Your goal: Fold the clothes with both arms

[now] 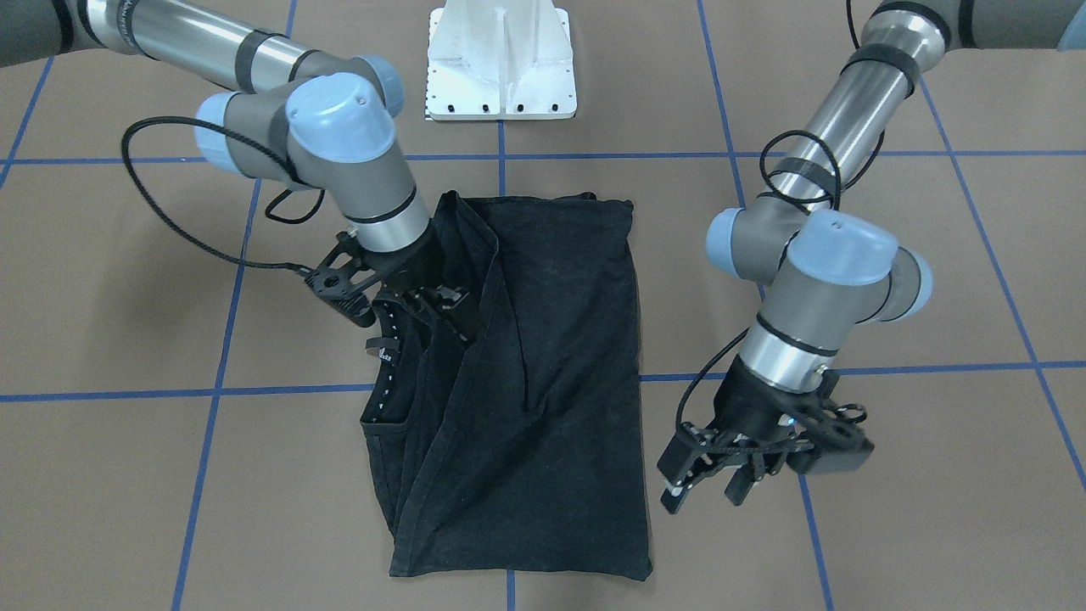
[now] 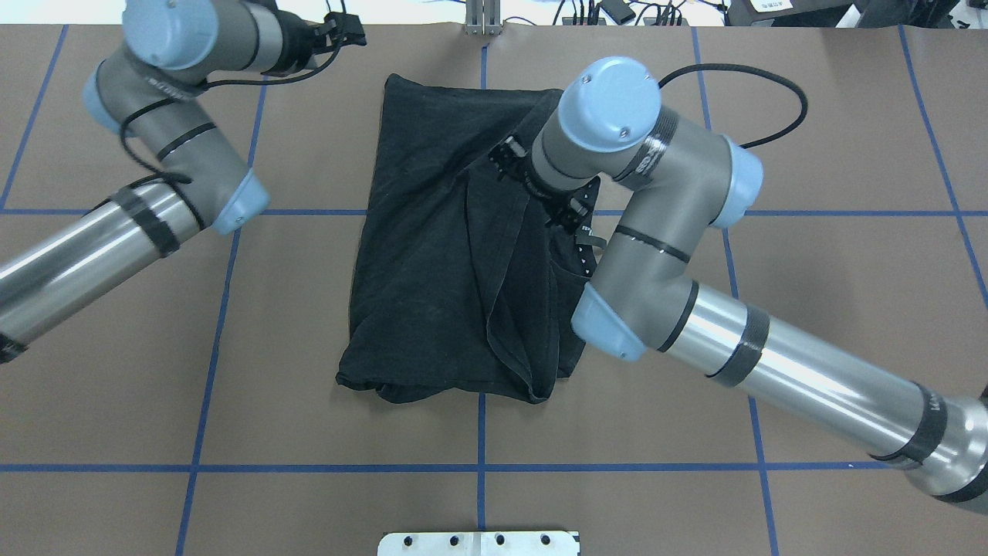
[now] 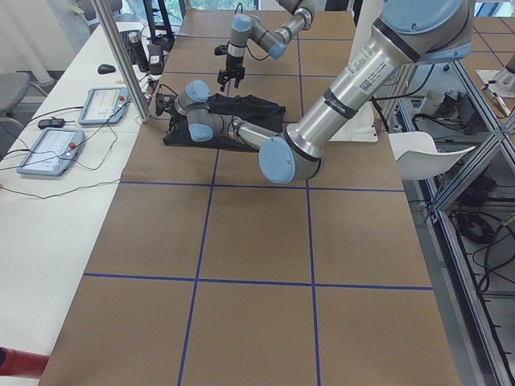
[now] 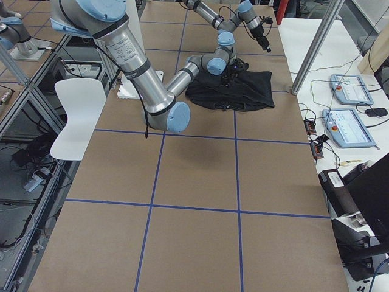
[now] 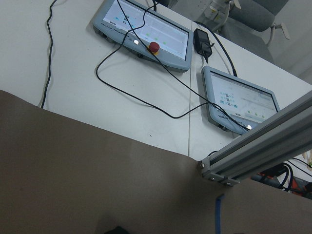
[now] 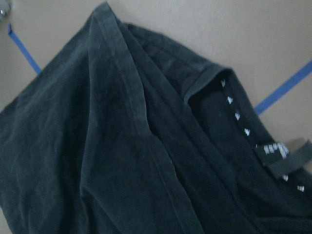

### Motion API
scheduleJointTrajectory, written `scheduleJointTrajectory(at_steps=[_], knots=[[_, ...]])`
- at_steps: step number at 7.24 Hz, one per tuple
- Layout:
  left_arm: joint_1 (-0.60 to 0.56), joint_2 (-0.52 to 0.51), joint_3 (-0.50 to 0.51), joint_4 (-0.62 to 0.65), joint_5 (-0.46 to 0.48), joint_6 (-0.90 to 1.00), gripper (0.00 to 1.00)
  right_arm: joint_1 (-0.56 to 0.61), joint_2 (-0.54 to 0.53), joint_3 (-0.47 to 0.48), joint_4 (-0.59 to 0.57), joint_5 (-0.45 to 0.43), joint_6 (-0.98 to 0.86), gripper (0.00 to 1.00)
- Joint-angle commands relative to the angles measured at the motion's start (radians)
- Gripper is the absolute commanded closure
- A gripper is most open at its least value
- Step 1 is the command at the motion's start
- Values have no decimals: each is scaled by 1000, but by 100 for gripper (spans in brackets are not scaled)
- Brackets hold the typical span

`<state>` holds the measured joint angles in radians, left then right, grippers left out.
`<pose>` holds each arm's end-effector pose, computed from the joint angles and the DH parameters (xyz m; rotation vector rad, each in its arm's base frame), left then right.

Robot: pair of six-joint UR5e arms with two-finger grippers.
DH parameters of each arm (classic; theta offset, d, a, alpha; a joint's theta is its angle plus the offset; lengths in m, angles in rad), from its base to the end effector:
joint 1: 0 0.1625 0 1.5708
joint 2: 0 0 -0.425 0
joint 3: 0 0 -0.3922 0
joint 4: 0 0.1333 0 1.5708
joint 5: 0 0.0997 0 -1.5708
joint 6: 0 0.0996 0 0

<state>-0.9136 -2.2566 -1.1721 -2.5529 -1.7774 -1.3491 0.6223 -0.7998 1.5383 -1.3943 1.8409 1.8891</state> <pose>0.3798 -0.6770 0.3141 0.5350 1.1734 -0.4636 -0.5253 -0.5082 0.1828 -0.1132 -0.9604 0.7451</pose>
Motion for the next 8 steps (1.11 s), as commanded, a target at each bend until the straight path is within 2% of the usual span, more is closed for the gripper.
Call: scheduleJointTrajectory(at_steps=[1,2,3,4,5,7,8], knots=[[-21,237,-243,5,-20,85,0,-120,85,5,-220,-72,-46,2],[-27,259,-263,5,-69,81,0,-169,79,-6,-262,-92,-112,3],[-27,262,-264,5,-73,76,0,-174,88,-12,-341,-98,-218,7],[-27,262,-264,5,-73,74,0,-176,91,-26,-362,-124,-273,9],[-27,262,-271,5,-73,67,0,-183,100,-58,-347,-144,-272,12],[-27,264,-273,5,-73,68,0,-207,119,-116,-231,-146,-258,32],[-27,264,-274,6,-73,67,0,-207,119,-121,-223,-146,-258,38]])
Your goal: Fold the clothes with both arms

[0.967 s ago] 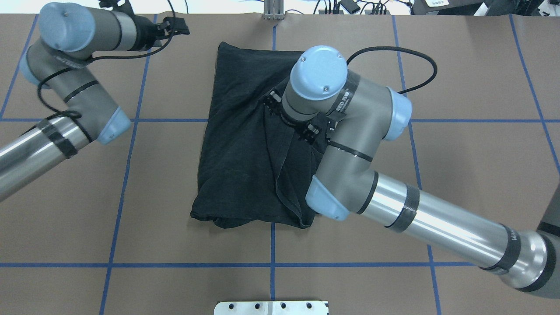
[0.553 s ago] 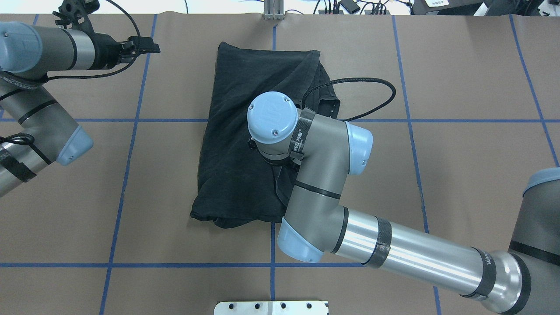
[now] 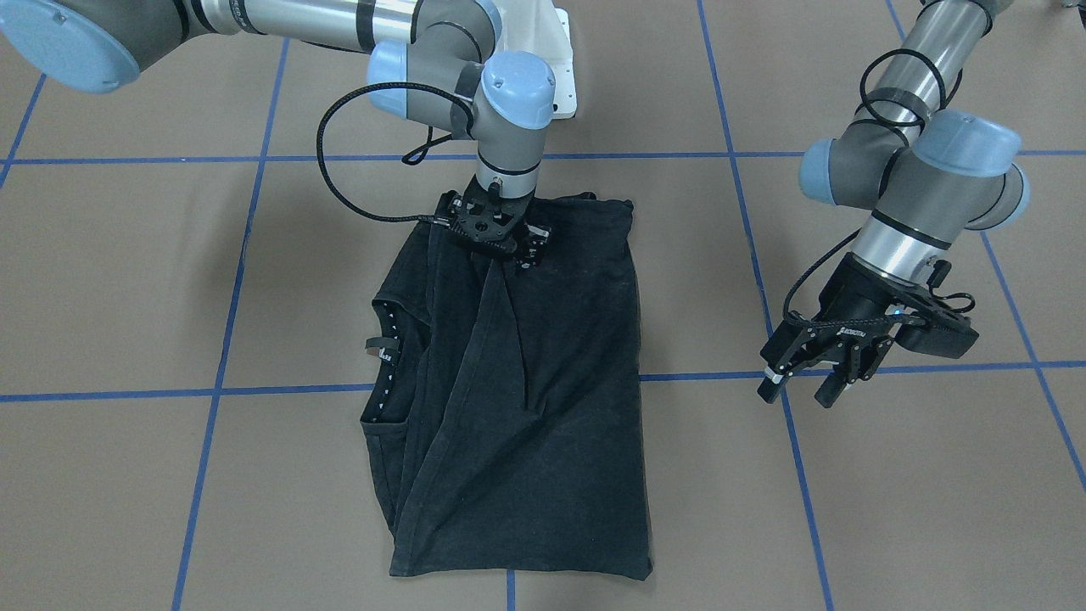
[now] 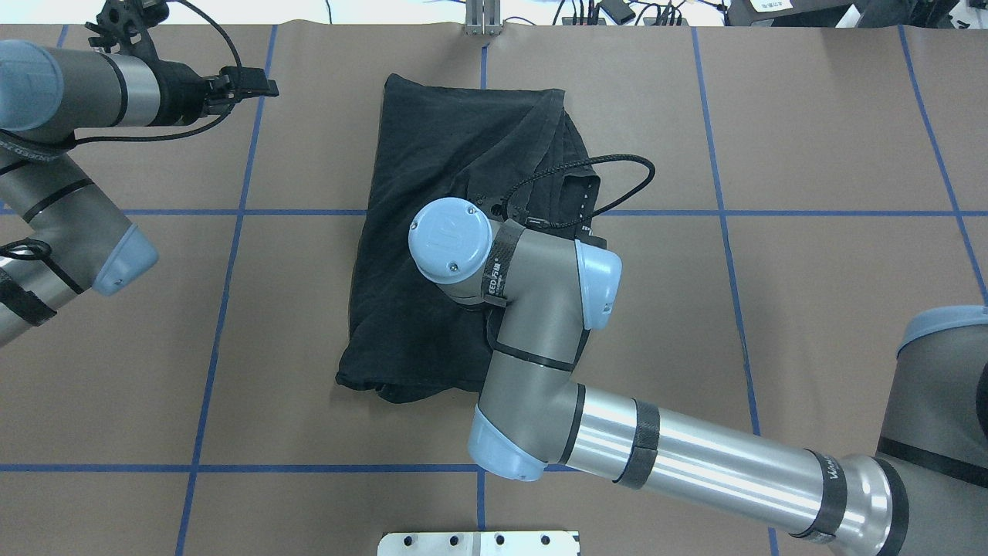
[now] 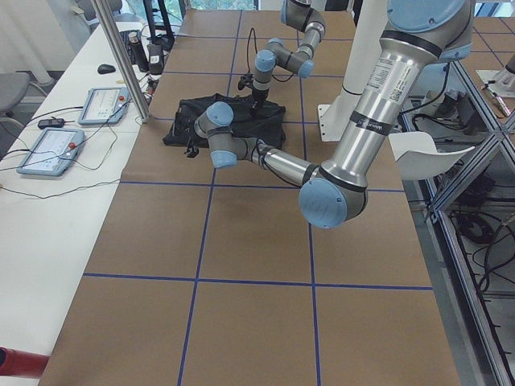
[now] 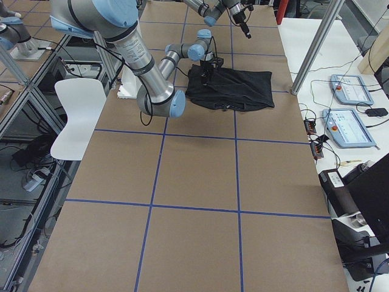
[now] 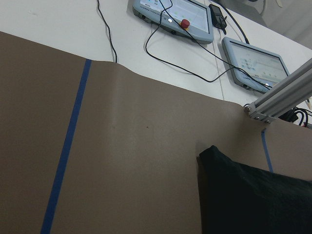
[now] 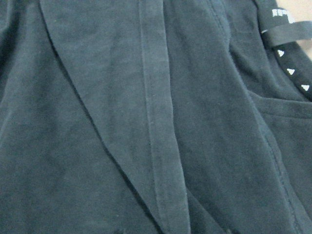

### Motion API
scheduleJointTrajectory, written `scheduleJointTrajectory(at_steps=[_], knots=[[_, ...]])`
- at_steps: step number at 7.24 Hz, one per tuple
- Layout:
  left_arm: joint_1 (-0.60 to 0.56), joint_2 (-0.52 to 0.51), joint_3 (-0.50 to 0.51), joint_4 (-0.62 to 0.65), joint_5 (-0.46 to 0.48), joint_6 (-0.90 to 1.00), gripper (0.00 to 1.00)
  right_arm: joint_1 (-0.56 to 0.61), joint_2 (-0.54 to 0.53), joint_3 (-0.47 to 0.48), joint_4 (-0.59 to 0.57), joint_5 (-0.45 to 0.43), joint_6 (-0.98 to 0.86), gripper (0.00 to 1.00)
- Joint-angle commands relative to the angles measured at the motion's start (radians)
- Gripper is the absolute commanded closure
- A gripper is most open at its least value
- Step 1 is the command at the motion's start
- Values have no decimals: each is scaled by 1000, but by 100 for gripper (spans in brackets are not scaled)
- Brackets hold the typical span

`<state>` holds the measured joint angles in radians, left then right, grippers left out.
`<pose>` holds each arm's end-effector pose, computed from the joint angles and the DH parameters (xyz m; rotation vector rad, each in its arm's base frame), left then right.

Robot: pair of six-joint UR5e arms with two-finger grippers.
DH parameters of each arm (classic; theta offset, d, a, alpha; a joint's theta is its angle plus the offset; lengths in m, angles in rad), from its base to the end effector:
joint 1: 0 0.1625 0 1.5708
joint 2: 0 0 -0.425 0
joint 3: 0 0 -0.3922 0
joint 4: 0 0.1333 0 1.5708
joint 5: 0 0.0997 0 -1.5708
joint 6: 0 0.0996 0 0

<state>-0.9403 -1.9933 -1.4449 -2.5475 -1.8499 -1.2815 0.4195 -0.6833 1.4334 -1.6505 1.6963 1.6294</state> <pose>0.3096 -0.6037 0.3682 0.5362 1.1783 -0.3808 -0.6413 -0.4183 0.1789 0.0014 -0.6855 0.4173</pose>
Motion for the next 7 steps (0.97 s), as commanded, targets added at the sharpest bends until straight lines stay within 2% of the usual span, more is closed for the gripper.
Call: scheduleJointTrajectory(at_steps=[1,4,5,7], knots=[[1,-1,-2,1,0,-1,0,1,1,-5,28,0,0,41],[1,-1,-2,3,0,-1,0,-1,-12,5,24,2,1,43],[1,-1,-2,3,0,-1,0,-2,-25,9,24,2,3,47],[1,-1,-2,6,0,-9,0,1,-25,13,26,2,30,100]])
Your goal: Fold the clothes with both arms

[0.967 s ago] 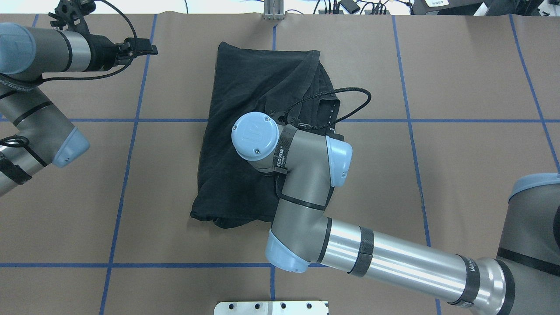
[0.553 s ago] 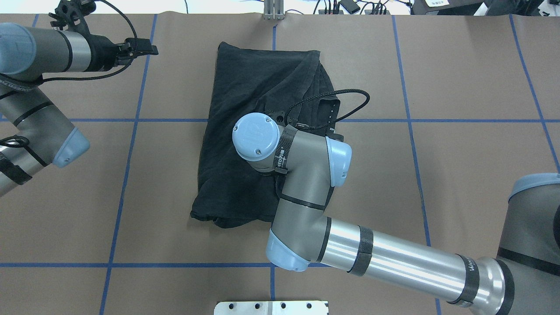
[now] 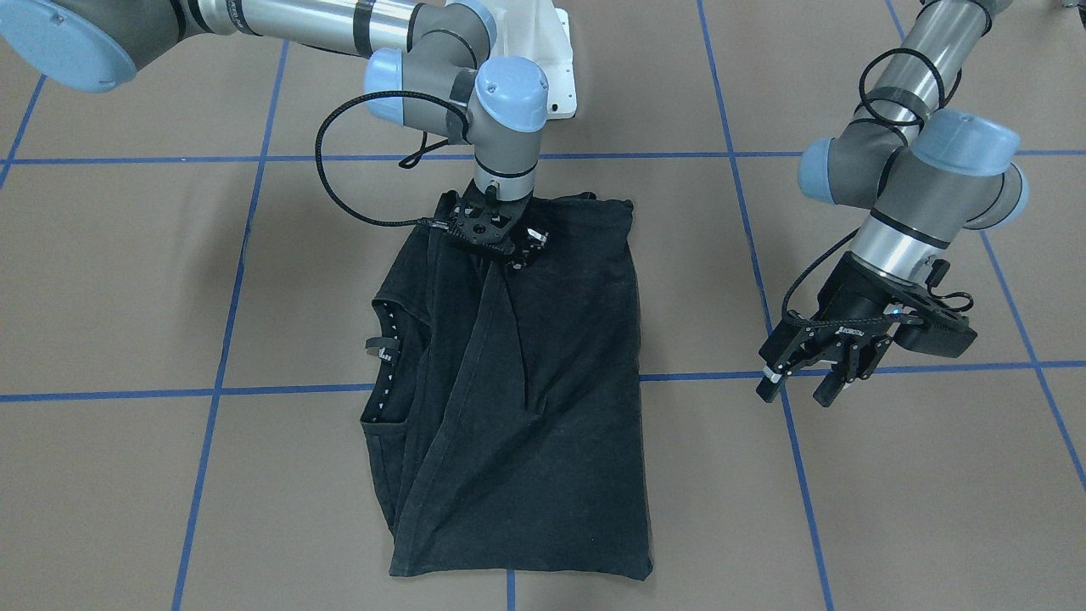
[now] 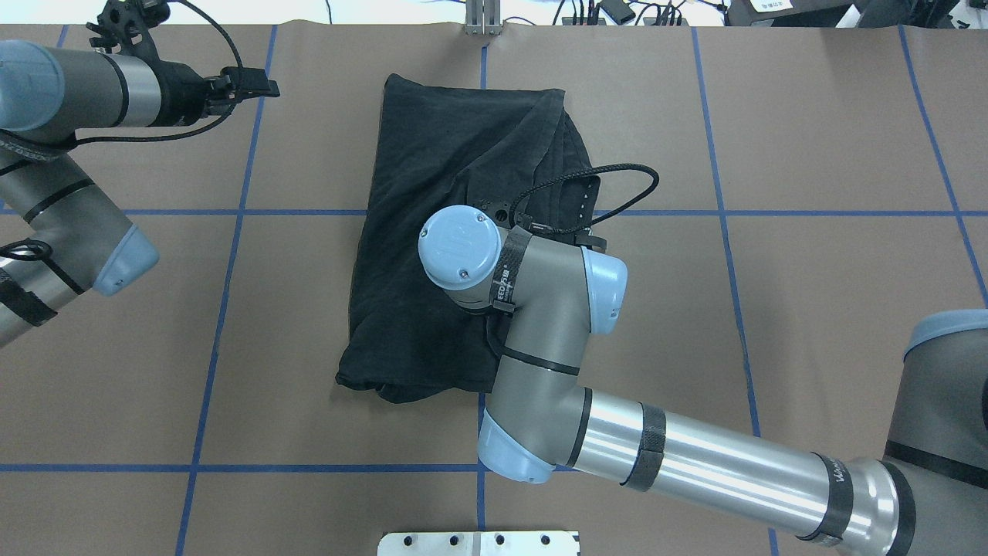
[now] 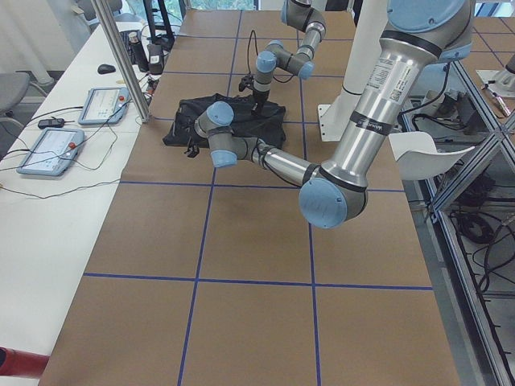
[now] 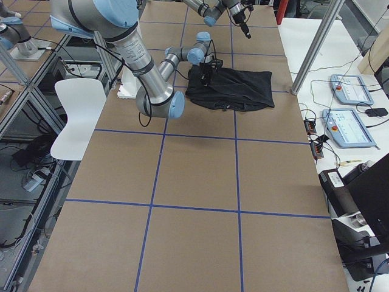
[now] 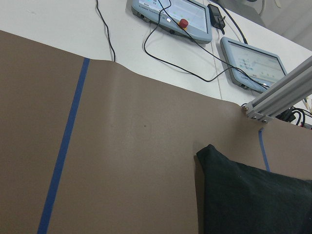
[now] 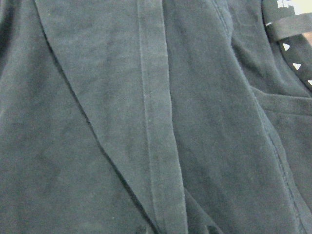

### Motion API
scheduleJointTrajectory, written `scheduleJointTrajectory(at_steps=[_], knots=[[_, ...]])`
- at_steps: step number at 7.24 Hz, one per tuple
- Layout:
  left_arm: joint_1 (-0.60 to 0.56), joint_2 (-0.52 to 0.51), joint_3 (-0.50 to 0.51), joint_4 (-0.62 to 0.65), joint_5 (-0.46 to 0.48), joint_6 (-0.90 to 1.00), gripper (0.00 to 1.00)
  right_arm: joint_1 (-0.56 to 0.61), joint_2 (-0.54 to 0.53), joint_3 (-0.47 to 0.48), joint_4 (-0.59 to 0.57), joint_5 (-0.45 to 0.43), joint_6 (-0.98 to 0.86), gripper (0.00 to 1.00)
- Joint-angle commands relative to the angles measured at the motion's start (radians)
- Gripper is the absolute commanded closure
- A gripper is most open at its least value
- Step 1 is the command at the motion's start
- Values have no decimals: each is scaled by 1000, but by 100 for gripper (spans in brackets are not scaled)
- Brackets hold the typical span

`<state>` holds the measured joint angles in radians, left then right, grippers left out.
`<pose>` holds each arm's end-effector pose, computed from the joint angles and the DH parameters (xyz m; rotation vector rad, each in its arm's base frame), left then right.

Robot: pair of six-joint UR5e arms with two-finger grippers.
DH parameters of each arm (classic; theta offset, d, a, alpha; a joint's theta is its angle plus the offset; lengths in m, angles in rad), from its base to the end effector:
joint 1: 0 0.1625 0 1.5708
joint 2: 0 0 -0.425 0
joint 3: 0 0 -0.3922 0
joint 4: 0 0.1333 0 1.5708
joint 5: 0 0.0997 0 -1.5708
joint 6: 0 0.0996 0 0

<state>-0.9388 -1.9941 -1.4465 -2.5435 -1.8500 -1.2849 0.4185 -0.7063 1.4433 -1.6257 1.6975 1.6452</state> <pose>0.3105 -0.6033 0.3674 0.5323 1.1784 -0.3828 -0.6393 -0.4165 0.1886 -0.0034 -0.6975 0.4297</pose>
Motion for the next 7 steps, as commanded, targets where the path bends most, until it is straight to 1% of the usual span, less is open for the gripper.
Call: scheduleJointTrajectory(at_steps=[1,3,4,5,6,7], knots=[[2,-2,0,14,0,-5,0,3,-4,26,0,4,12,100],[2,-2,0,14,0,-11,0,11,-24,52,-2,5,15,100],[2,-2,0,14,2,-13,0,28,-63,104,-19,10,15,100],[5,-3,-2,14,2,-25,0,40,-158,217,-51,11,2,100],[3,-5,-5,14,2,-30,0,37,-253,311,-51,10,2,100],[3,-5,-11,14,2,-45,0,34,-265,315,-51,5,2,100]])
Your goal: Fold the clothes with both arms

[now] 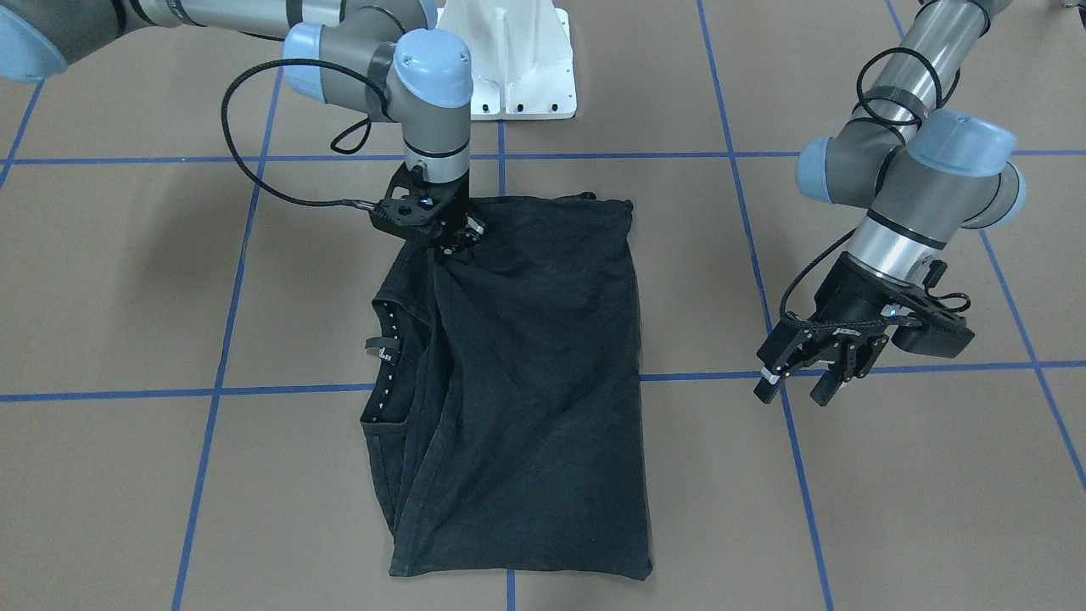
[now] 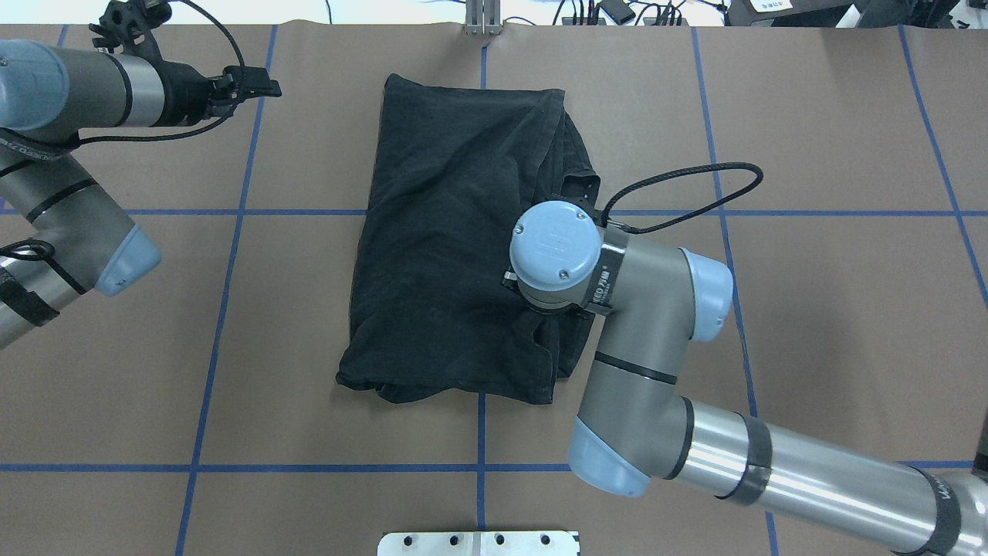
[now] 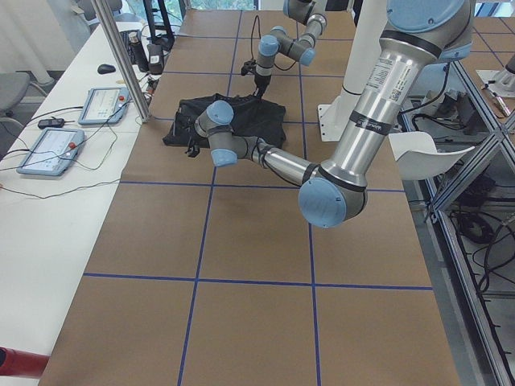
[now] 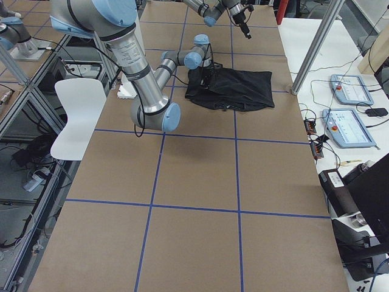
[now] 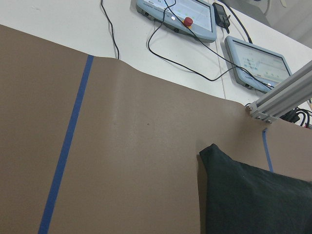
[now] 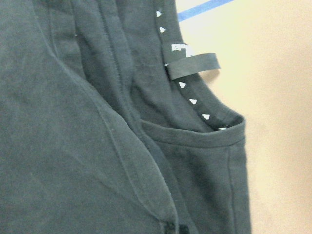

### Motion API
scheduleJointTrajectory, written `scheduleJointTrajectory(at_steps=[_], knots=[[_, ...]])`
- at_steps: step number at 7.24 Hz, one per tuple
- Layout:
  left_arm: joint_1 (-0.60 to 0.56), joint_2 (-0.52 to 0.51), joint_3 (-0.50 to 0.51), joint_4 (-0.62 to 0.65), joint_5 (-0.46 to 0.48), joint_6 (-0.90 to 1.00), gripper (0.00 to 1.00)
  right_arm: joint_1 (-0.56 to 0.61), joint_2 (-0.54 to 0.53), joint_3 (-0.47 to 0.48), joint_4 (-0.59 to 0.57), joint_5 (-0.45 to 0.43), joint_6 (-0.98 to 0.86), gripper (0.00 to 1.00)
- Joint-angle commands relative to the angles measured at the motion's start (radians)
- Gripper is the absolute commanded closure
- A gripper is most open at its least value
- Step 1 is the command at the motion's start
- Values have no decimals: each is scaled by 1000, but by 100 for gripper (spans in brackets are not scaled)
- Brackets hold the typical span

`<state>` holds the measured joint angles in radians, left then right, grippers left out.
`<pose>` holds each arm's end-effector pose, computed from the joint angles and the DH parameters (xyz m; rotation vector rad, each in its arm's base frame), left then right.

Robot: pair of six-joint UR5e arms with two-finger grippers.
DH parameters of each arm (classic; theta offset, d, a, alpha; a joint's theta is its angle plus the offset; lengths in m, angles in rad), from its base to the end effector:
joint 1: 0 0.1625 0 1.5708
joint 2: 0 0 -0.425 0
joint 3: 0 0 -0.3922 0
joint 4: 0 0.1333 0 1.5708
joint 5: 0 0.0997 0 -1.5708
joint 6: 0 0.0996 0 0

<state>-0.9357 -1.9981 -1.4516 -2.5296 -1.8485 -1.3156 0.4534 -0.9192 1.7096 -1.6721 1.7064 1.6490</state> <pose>0.3128 -0.6031 0.3639 0.5110 1.1841 -0.4088 -0.5529 -0.4027 0.2345 0.0004 -0.7068 0.4628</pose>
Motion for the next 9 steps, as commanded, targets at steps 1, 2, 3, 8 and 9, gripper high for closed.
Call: scheduleJointTrajectory(at_steps=[1,2,3,8,9], knots=[[0,1,-10,0,0,-14,0,-4,-52,42,-5,-7,-1,100],[-2,2,-19,2,0,-14,0,-5,-50,38,-5,-10,0,6],[0,2,-19,11,0,-16,0,2,-49,38,-5,-8,0,0],[8,1,-101,91,0,-97,0,-69,-38,125,27,-84,579,1],[8,1,-102,91,0,-99,0,-102,-67,116,154,-141,759,2]])
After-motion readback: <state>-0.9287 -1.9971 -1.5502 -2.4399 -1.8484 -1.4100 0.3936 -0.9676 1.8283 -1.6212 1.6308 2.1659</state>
